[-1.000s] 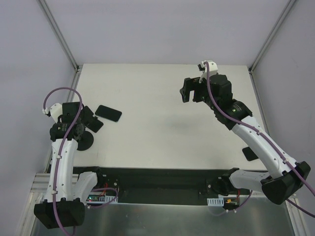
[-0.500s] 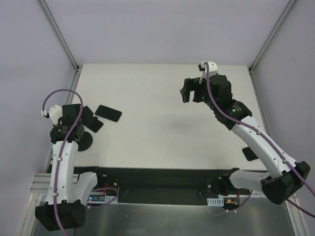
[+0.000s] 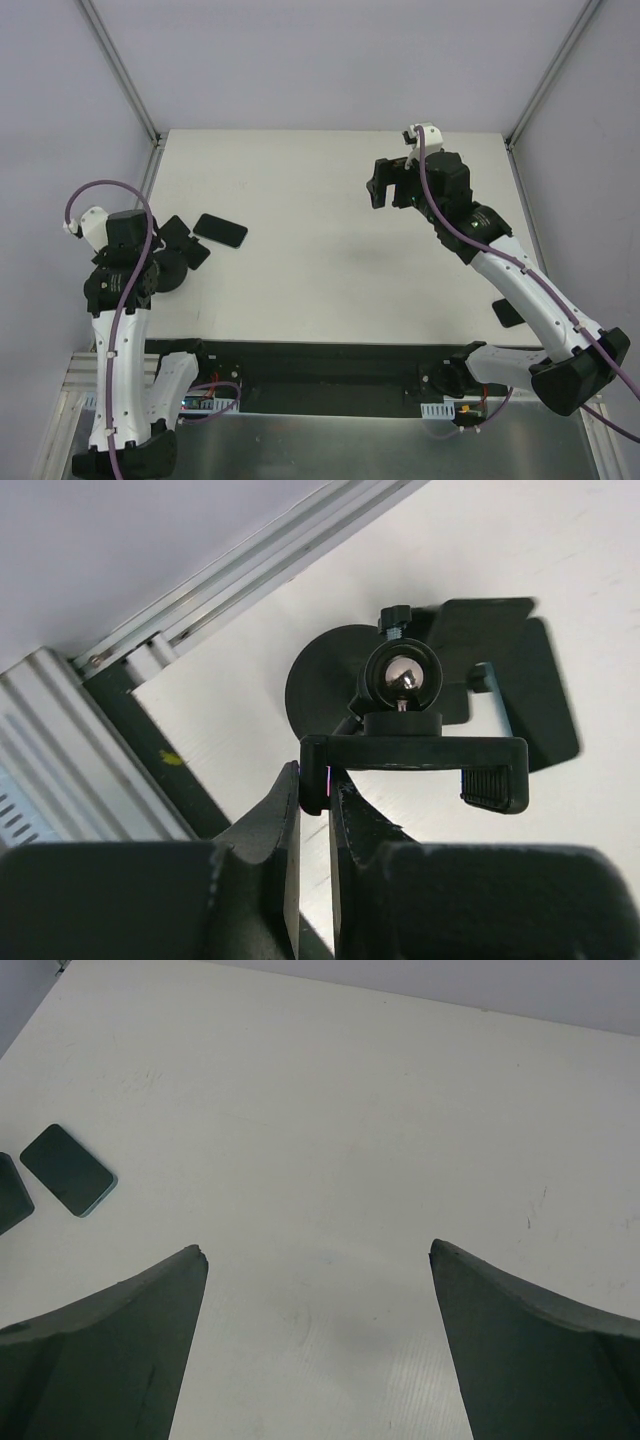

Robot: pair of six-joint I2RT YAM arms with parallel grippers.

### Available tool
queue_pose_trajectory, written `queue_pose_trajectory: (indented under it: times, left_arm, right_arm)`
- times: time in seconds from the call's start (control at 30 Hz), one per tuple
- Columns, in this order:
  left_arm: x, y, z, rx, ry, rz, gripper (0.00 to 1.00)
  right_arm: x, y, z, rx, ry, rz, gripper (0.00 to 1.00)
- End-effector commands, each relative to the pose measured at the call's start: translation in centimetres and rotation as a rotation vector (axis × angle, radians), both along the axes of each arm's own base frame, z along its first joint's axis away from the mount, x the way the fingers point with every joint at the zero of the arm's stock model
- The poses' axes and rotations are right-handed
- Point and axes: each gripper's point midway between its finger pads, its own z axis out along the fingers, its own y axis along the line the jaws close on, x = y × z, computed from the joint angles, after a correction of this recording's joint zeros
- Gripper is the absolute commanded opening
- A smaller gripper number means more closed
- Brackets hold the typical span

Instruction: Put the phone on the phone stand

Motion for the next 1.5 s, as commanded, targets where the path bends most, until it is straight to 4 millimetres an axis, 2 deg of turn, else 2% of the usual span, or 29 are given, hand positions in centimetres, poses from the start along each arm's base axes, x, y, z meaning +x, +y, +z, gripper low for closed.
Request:
queue_pose_trajectory:
  times: [0.0, 0.1, 0.13, 0.17, 0.23, 0.27, 0.33, 0.37, 0.4, 0.43, 0.47, 0.53, 0.57, 0.6, 0.63, 0.67, 0.7, 0.73, 0.77, 0.83, 0.93, 1.1, 1.2, 1.33, 1.47]
  left_arm:
    - [3.6, -2.4, 6.8, -0.085, -0.298, -0.126, 0.0]
    - [6.1, -4.9, 9.8, -0.126, -0.401, -0.292, 0.0]
    - [6.9, -6.8, 10.9, -0.178, -0.434, -0.396, 0.0]
    - [7.5, -7.7, 11.6, -0.199, -0.456, -0.447, 0.0]
    - [9.2, -10.0, 12.9, -0.264, -0.484, -0.566, 0.0]
    - [10.2, -10.6, 12.7, -0.285, -0.467, -0.589, 0.0]
    - [11.1, -13.3, 13.8, -0.283, -0.471, -0.705, 0.0]
    - [12.1, -13.6, 13.5, -0.257, -0.444, -0.704, 0.0]
    - [12.1, -16.3, 13.8, -0.254, -0.435, -0.79, 0.0]
    - [12.8, -17.5, 14.2, -0.233, -0.441, -0.838, 0.0]
    - [13.9, -18.9, 13.3, -0.239, -0.408, -0.878, 0.0]
    - [14.8, -22.3, 13.6, -0.231, -0.394, -0.982, 0.0]
    - [16.3, -23.6, 12.0, -0.223, -0.333, -1.0, 0.0]
    - [17.0, -24.4, 12.9, -0.198, -0.339, -1.031, 0.0]
    - [17.5, -25.8, 12.5, -0.194, -0.319, -1.063, 0.0]
    - [19.0, -26.5, 10.9, -0.182, -0.268, -1.055, 0.0]
    - [19.7, -26.9, 11.3, -0.172, -0.271, -1.053, 0.0]
    - [20.0, -27.8, 10.8, -0.17, -0.254, -1.067, 0.0]
    - [21.0, -28.4, 9.1, -0.167, -0.208, -1.068, 0.0]
    - [21.8, -29.3, 8.1, -0.155, -0.179, -1.083, 0.0]
    - [22.5, -30.8, 4.3, -0.172, -0.085, -1.09, 0.0]
    - [22.3, -32.1, 0.9, -0.23, -0.016, -1.077, 0.0]
    - [22.1, -31.9, -0.9, -0.215, 0.024, -1.052, 0.0]
    - [21.5, -31.4, -1.1, -0.248, 0.018, -0.999, 0.0]
    - [20.2, -31.8, -2.3, -0.291, 0.036, -0.96, 0.0]
  right_arm:
    - [1.0, -0.7, 1.2, 0.001, -0.058, -0.034, 0.96]
    - [1.4, -1.5, 0.6, -0.024, -0.048, -0.06, 0.96]
    - [1.6, -2.2, 0.5, -0.038, -0.052, -0.086, 0.96]
    - [1.7, -2.6, 0.3, -0.045, -0.049, -0.099, 0.96]
    - [2.0, -3.6, 0.0, -0.054, -0.044, -0.133, 0.96]
    - [2.1, -3.9, -0.1, -0.055, -0.043, -0.139, 0.96]
    - [2.3, -4.6, -0.4, -0.059, -0.035, -0.157, 0.96]
    - [2.3, -4.8, -0.5, -0.059, -0.036, -0.162, 0.96]
    - [2.4, -5.1, -0.6, -0.061, -0.032, -0.17, 0.96]
    - [2.4, -5.3, -0.8, -0.064, -0.029, -0.177, 0.96]
    - [2.5, -5.5, -0.7, -0.064, -0.03, -0.183, 0.96]
    - [2.8, -5.9, -1.1, -0.07, -0.025, -0.201, 0.96]
    - [3.0, -6.1, -1.3, -0.073, -0.018, -0.209, 0.96]
    - [3.1, -6.3, -1.5, -0.072, -0.014, -0.218, 0.96]
    - [3.2, -6.5, -1.6, -0.071, -0.011, -0.226, 0.96]
    - [3.4, -6.6, -1.9, -0.073, -0.002, -0.23, 0.96]
    - [3.5, -6.9, -2.0, -0.074, 0.001, -0.238, 0.96]
    - [3.6, -7.0, -2.0, -0.072, 0.003, -0.242, 0.96]
    - [3.7, -7.0, -2.4, -0.079, 0.014, -0.245, 0.96]
    - [3.9, -7.4, -2.6, -0.083, 0.022, -0.257, 0.96]
    - [4.3, -7.5, -3.0, -0.089, 0.033, -0.268, 0.96]
    - [5.0, -6.5, -3.6, -0.067, 0.058, -0.246, 0.96]
    - [5.5, -5.3, -4.0, -0.028, 0.081, -0.216, 0.96]
    - [6.0, -3.8, -4.4, 0.033, 0.115, -0.188, 0.96]
    - [6.3, -2.7, -4.8, 0.106, 0.157, -0.198, 0.96]
